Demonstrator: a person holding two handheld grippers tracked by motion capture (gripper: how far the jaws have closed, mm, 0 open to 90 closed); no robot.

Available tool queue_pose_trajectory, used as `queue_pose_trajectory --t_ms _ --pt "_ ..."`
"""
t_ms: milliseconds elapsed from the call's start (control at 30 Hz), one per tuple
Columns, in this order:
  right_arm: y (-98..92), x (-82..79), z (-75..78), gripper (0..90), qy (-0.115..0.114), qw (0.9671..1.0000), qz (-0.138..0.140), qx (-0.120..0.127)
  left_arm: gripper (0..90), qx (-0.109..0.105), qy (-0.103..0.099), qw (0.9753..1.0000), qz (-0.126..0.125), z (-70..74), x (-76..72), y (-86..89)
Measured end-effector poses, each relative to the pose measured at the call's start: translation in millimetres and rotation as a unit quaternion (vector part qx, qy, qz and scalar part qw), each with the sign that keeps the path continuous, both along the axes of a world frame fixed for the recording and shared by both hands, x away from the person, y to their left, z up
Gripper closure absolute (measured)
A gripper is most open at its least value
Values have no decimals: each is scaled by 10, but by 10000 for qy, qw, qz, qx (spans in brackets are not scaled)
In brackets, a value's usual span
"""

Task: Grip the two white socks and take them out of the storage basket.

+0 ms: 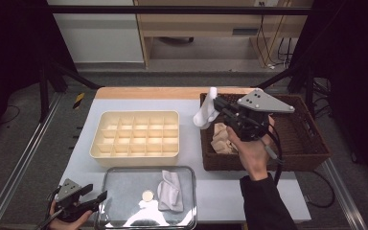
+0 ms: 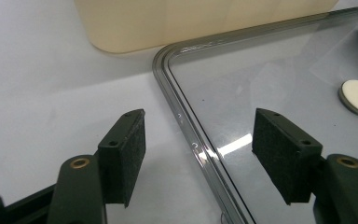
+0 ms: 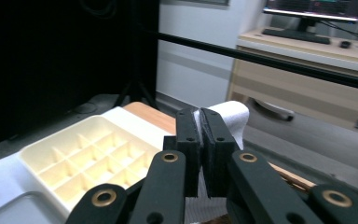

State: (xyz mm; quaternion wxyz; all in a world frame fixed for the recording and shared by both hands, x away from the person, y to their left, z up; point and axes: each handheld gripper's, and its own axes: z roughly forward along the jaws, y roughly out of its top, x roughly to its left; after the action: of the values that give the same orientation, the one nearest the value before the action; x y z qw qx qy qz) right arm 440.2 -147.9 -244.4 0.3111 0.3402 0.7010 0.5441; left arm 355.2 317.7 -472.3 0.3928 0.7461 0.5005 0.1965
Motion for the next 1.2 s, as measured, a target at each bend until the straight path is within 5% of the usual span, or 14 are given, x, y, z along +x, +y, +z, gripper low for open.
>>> queue_pose_trajectory --t_ms 600,900,1200 --pt "491 -354 -379 867 364 9933 1077 -186 348 -48 -11 10000 -2 4 -3 2" --pt "446 -491 -824 868 827 9886 1240 -215 348 -61 -41 10000 5 12 -7 9" --pt "290 -596 -1438 867 1563 9805 1172 -223 348 -86 -54 9999 21 18 -8 15"
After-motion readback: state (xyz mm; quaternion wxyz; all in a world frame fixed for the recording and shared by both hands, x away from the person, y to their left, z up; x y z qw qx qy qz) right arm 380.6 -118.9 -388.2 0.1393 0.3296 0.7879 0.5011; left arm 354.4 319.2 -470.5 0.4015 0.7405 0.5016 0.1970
